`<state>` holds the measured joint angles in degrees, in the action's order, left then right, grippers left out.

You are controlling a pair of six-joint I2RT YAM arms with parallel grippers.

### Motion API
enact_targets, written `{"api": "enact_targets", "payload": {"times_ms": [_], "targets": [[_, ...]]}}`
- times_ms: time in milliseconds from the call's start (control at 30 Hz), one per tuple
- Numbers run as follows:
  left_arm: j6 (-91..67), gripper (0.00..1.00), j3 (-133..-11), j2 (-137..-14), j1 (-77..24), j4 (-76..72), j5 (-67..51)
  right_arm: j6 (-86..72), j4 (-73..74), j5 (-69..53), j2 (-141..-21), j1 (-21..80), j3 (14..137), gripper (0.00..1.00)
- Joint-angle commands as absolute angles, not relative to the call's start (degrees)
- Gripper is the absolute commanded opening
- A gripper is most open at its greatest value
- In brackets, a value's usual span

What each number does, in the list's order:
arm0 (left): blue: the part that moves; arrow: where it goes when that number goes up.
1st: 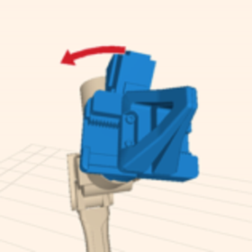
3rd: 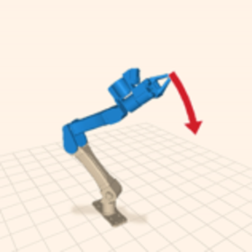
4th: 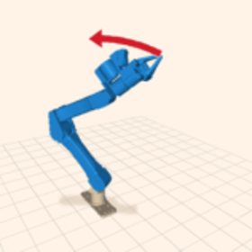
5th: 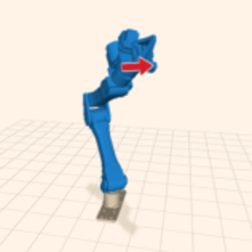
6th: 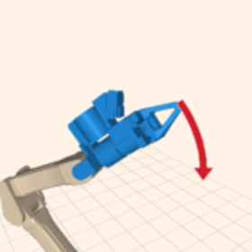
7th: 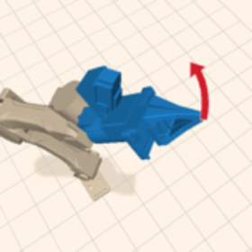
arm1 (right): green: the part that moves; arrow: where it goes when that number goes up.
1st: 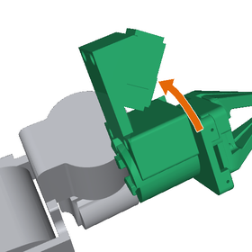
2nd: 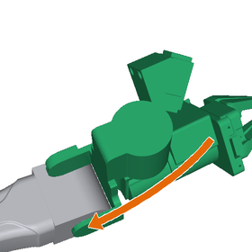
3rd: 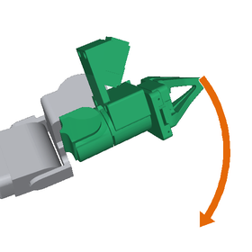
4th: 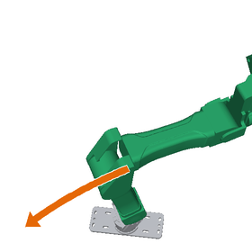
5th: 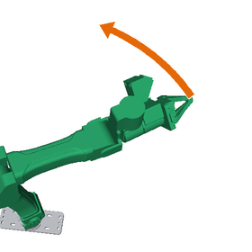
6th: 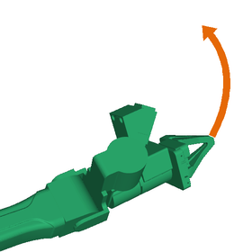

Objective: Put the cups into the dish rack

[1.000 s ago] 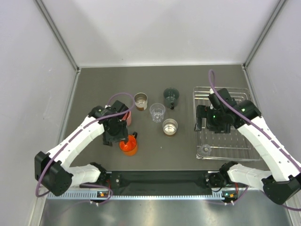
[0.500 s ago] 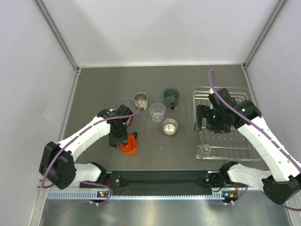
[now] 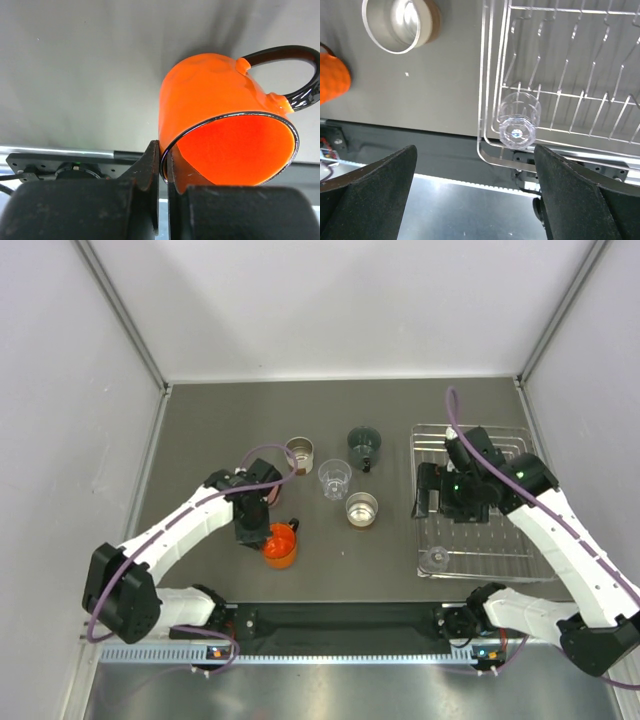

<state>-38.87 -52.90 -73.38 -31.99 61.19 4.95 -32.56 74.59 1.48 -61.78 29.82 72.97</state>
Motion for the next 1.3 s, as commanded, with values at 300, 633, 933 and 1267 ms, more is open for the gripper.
{"api": "enact_targets", "payload": {"times_ms": [300,633,933,1267], "targets": [[-36.5,0.0,-83.3,-72.9,-31.7,54.7,-21.4,-30.5,67.7,-13.6,-63.7,29.4,87.3,1.0],[-46.3,0.0,-81.2,-70.1,-31.6,28.2,-39.0,-35.0,61.9,-24.8,-66.3,29.4,97.0,1.0],[-14.6,0.0,-83.1,-65.0,-33.0,25.8,-12.0,-56.3,58.5,-35.3,-70.2,27.4,98.2,0.94],[19.3,0.0,-72.0,-57.7,-33.7,7.8,-10.7,-85.8,39.1,-45.6,-67.1,26.5,85.5,0.87]]}}
